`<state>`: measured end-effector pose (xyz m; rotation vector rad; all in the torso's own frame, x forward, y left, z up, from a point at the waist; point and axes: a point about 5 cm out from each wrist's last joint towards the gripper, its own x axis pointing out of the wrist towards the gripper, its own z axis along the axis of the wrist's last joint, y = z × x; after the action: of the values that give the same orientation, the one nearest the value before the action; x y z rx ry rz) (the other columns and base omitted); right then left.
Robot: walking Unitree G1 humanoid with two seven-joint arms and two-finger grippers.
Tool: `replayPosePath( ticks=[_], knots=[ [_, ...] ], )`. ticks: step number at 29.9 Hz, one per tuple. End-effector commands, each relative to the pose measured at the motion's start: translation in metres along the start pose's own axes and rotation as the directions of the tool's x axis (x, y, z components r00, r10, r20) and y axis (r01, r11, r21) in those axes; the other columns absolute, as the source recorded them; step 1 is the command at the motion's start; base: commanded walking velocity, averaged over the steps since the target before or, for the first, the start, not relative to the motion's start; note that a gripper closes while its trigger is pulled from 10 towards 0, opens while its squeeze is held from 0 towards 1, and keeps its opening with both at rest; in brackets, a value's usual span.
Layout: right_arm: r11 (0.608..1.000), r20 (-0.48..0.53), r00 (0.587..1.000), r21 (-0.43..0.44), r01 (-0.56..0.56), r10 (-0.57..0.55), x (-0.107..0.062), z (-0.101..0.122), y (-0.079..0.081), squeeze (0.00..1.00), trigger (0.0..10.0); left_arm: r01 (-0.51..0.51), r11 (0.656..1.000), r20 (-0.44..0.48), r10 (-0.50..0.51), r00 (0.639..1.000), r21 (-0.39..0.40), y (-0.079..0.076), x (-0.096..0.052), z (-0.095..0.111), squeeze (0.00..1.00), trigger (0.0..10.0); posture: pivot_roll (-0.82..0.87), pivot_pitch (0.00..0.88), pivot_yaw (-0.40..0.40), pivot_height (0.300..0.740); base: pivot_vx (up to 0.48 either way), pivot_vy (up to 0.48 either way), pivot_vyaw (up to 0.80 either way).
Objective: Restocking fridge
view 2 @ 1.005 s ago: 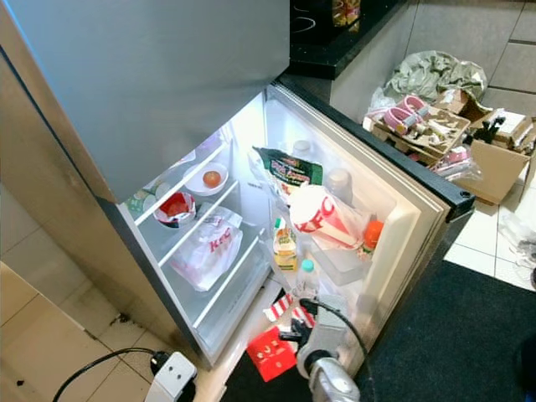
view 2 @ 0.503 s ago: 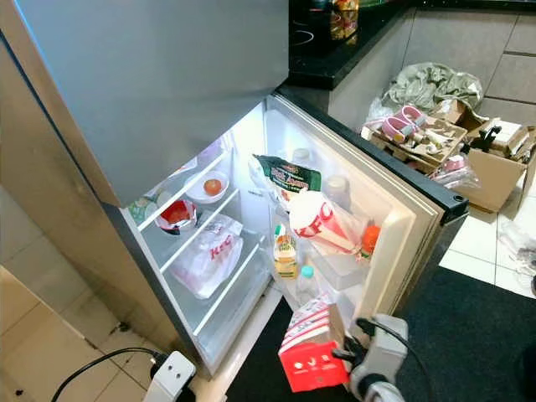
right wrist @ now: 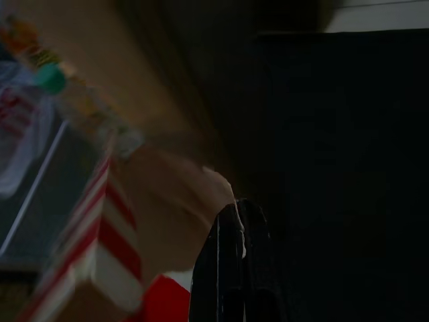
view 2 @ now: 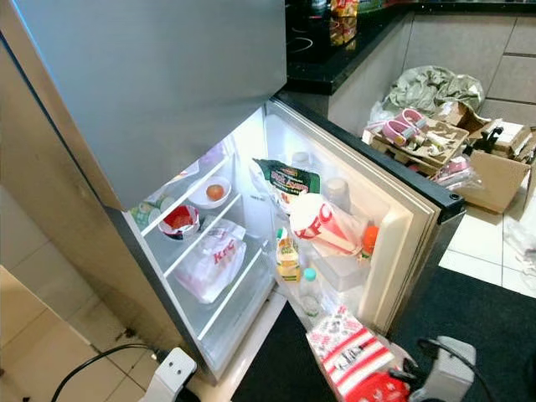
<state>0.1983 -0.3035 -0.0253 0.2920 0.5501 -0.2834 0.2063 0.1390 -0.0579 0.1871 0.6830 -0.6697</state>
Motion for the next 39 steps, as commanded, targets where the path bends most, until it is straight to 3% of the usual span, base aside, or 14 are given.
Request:
replayPosePath(
  ticks=[1, 6, 14, 16, 18, 19, 21, 23, 27, 39],
  knots=[
    [1.0, 0.012, 1.0, 0.013, 0.023, -0.023, -0.003, -0.001, -0.007, 0.0, 10.0, -0.004, 1.0, -0.022, 0.004, 1.0, 0.013, 0.002, -0.003, -0.005, 0.0, 10.0, -0.11, 0.045, 0.104, 0.74, 0.0, 0.0, 0.0],
    [1.0, 0.016, 1.0, 0.016, 0.025, -0.025, -0.003, 0.001, -0.009, 0.0, 10.0, -0.004, 1.0, -0.022, 0.005, 1.0, 0.014, 0.003, -0.003, -0.005, 0.0, 10.0, -0.11, 0.043, 0.104, 0.74, 0.0, 0.0, 0.0],
    [0.99, -0.031, 0.99, 0.04, -0.136, 0.138, 0.004, -0.012, 0.026, 0.0, 10.0, -0.006, 1.0, -0.017, 0.006, 1.0, 0.01, 0.002, -0.002, -0.004, 0.0, 10.0, -0.11, 0.037, 0.098, 0.74, 0.0, 0.0, 0.0],
    [0.977, -0.095, 0.973, 0.054, -0.208, 0.213, 0.004, -0.025, 0.04, 0.0, 10.0, -0.008, 1.0, -0.021, 0.008, 1.0, 0.005, 0.001, -0.002, -0.006, 0.0, 10.0, -0.11, 0.034, 0.09, 0.74, 0.0, 0.0, 0.0],
    [0.944, -0.169, 0.929, 0.068, -0.322, 0.329, 0.0, -0.039, 0.058, 0.0, 10.0, -0.013, 1.0, -0.027, 0.013, 1.0, -0.006, -0.002, -0.003, -0.009, 0.0, 10.0, -0.11, 0.032, 0.077, 0.74, 0.0, 0.0, 0.0],
    [0.944, -0.169, 0.929, 0.068, -0.322, 0.329, 0.0, -0.039, 0.058, 0.0, 10.0, -0.013, 1.0, -0.027, 0.013, 1.0, -0.006, -0.002, -0.003, -0.009, 0.0, 10.0, -0.11, 0.032, 0.077, 0.74, 0.0, 0.0, 0.0],
    [0.898, -0.224, 0.87, 0.073, -0.435, 0.44, -0.004, -0.047, 0.074, 0.0, 10.0, -0.015, 1.0, -0.032, 0.014, 0.999, -0.015, -0.004, -0.004, -0.014, 0.0, 10.0, -0.11, 0.032, 0.077, 0.74, 0.0, 0.0, 0.0],
    [0.898, -0.224, 0.87, 0.073, -0.435, 0.44, -0.004, -0.047, 0.074, 0.0, 10.0, -0.015, 1.0, -0.032, 0.014, 0.999, -0.015, -0.004, -0.004, -0.014, 0.0, 10.0, -0.11, 0.032, 0.077, 0.74, 0.0, 0.0, 0.0],
    [0.839, -0.239, 0.806, 0.087, -0.537, 0.541, -0.006, -0.043, 0.091, 0.0, 10.0, -0.016, 0.999, -0.043, 0.015, 0.999, -0.028, -0.008, -0.006, -0.02, 0.0, 10.0, -0.11, 0.031, 0.063, 0.74, 0.0, 0.0, 0.0],
    [0.806, -0.172, 0.788, 0.092, -0.585, 0.591, 0.005, -0.012, 0.115, 0.0, 10.0, -0.041, 0.998, -0.075, 0.038, 0.996, -0.041, -0.009, -0.007, -0.027, 0.0, 10.0, -0.11, 0.031, 0.063, 0.74, 0.0, 0.0, 0.0]
  ],
)
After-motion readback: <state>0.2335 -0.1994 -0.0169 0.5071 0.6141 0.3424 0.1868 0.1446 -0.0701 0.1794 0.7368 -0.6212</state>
